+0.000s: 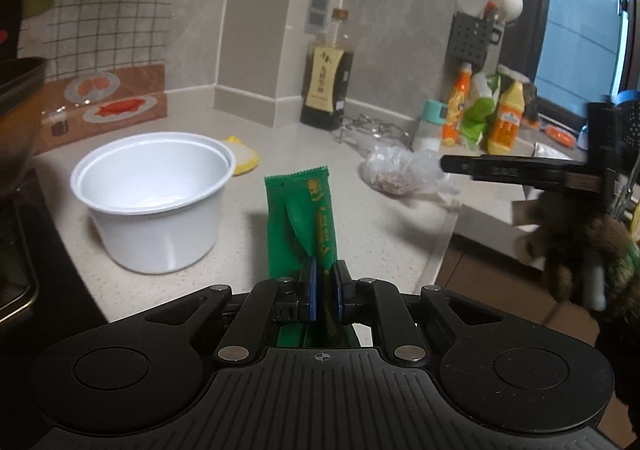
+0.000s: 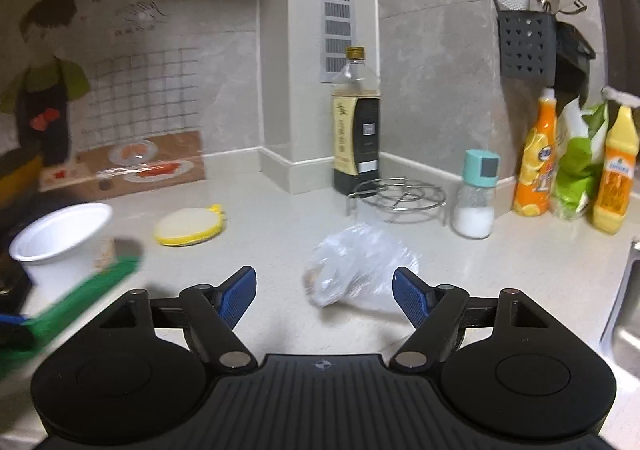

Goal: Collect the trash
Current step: 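Grasp the clear plastic bag with the right tool while the left tool holds the wrapper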

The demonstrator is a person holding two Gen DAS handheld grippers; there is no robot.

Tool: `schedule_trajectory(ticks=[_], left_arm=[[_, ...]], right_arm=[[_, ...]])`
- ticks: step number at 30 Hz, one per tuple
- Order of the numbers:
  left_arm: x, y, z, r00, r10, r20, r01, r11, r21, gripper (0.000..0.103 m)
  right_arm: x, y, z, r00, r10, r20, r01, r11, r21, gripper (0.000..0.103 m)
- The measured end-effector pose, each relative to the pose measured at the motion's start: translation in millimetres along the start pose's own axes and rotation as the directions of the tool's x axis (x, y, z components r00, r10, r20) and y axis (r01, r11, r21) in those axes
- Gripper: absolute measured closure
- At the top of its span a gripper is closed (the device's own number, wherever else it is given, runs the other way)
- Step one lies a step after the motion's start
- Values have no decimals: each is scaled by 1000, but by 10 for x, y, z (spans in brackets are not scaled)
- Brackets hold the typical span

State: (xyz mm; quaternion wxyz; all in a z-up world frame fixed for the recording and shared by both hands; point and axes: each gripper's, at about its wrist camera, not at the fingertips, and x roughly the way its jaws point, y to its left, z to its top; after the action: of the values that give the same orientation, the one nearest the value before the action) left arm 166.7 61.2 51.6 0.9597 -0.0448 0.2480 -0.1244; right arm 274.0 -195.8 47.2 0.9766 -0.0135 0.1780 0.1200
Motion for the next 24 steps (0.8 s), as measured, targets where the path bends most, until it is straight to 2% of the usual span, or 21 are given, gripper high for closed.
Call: schedule_trajectory(ticks=[2,6,9,11,14,15,16,17,18,20,24], left_arm=[[-20,28,-16,1000,21,17,-21,1000,5,91],[0,106,-45,1000,8,14,-8,1000,-27,91],[0,122,-69,1000,-5,18,5,999,-41,91],[-21,147,-89,1000,-9,23,10,999,-48,91],[-41,182,-105,1000,-14,28,15,998,-61,91],[-45,190,-110,999,-14,29,16,998,-62,91],[-50,190,-112,999,-14,30,16,998,-63,91],[-55,190,-117,999,-17,31,18,998,-64,91],[-57,195,-118,999,-19,34,21,998,-65,91],[-70,195,-124,999,-23,37,25,997,-67,91],[-134,137,-138,998,-36,51,39,998,-56,91]], right_arm=[[144,-10,62,1000,-5,-24,4,1000,-12,26],[635,-32,226,994,-24,-105,20,999,-38,24],[1082,-58,257,978,-9,-209,9,1000,-3,24],[1361,-57,215,959,-18,-283,20,1000,7,24],[1564,-43,119,942,-60,-331,62,998,-5,24],[1556,-48,103,946,-63,-317,68,998,5,25],[1544,-52,94,946,-66,-316,75,997,16,37],[1514,-54,93,948,-63,-312,75,997,27,63],[1469,-45,103,949,-53,-311,66,997,29,72],[1323,3,142,955,-27,-297,35,999,24,85],[817,115,226,968,82,-239,-72,996,49,90]])
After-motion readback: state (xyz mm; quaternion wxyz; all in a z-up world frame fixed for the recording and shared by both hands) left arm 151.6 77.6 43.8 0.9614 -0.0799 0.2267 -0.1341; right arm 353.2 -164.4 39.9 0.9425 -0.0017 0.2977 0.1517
